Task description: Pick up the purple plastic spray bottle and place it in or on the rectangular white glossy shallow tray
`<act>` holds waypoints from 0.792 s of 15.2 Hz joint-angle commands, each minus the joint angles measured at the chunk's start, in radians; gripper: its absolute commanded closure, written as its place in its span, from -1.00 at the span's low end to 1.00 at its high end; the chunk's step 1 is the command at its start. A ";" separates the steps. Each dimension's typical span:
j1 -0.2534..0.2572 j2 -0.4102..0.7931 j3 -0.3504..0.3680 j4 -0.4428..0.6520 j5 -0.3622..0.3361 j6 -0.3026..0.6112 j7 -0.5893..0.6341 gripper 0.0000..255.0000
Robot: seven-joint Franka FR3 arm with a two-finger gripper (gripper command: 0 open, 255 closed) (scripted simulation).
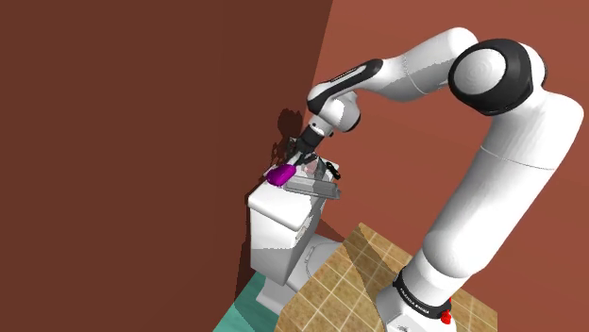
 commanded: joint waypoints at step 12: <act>-0.053 -0.207 -0.060 -0.080 -0.095 -0.146 0.014 1.00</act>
